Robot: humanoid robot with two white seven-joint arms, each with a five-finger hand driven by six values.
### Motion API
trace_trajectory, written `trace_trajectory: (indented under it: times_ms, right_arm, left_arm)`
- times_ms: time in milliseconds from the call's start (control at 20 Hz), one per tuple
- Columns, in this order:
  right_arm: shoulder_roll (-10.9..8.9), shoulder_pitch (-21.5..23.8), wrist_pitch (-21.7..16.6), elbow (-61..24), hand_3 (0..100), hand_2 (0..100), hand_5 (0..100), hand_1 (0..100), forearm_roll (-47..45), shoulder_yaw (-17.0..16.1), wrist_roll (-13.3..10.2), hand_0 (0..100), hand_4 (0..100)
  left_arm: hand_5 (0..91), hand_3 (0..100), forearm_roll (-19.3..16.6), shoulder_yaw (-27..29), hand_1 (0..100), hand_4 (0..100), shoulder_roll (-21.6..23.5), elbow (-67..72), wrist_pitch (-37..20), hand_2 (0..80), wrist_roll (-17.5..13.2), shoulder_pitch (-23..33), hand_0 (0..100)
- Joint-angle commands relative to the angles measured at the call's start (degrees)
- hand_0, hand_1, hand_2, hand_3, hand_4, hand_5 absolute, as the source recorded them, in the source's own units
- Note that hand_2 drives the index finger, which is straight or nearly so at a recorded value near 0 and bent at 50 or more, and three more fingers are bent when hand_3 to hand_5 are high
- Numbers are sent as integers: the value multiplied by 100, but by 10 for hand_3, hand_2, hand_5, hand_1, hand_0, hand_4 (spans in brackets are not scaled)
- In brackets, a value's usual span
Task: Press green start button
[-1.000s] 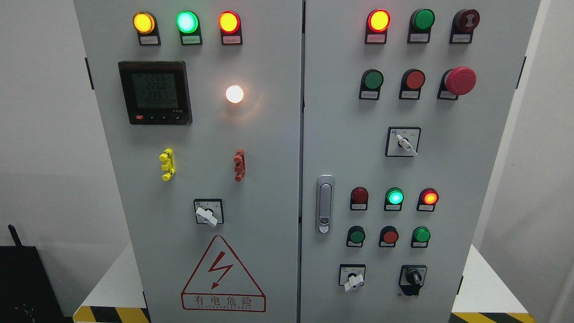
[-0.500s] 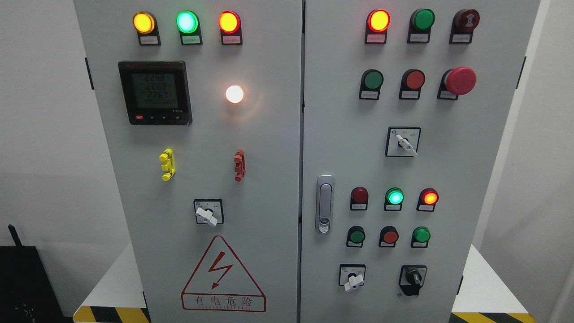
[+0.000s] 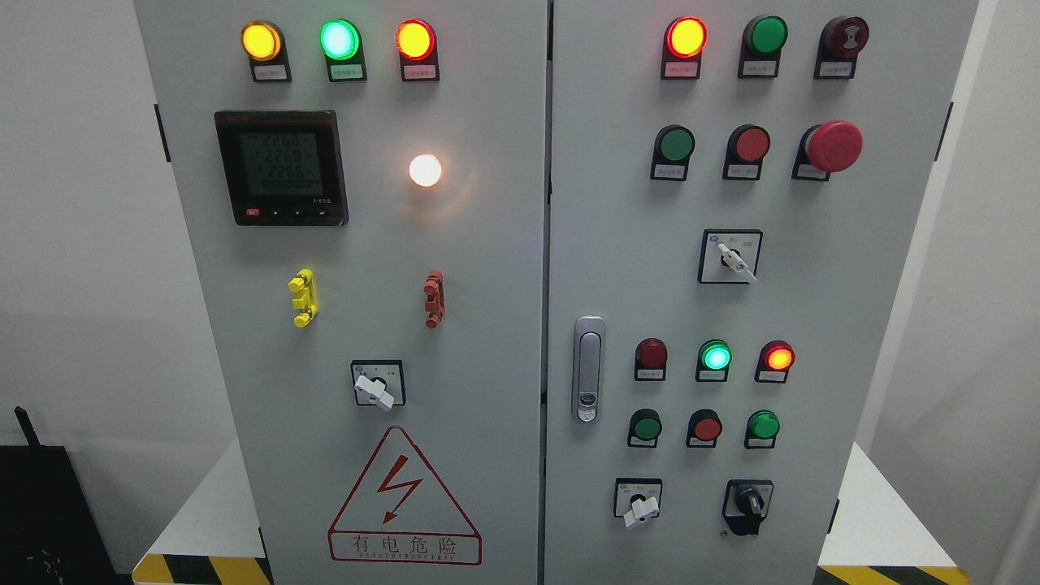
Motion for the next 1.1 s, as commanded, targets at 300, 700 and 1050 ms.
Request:
trace_trajectory:
  times_ms: [300, 700, 1050]
  right_arm:
    - [12, -321, -100, -90, 500, 0, 179, 326, 1546, -21, -202, 60, 435]
    - [12, -663, -126, -108, 620, 0, 348, 365, 2653, -222, -211, 105, 558]
    - [12, -1076, -468, 59, 681, 0, 459, 395, 3620, -425, -413, 345, 637]
  left_arm:
    - [0, 0, 0, 0, 556, 0, -2, -8, 0, 0, -3, 149, 120]
    - [0, 0, 0, 0, 556, 0, -2, 1, 0, 0, -3, 149, 120]
    - [0, 0, 0, 0, 556, 0, -2, 1, 0, 0, -3, 149, 120]
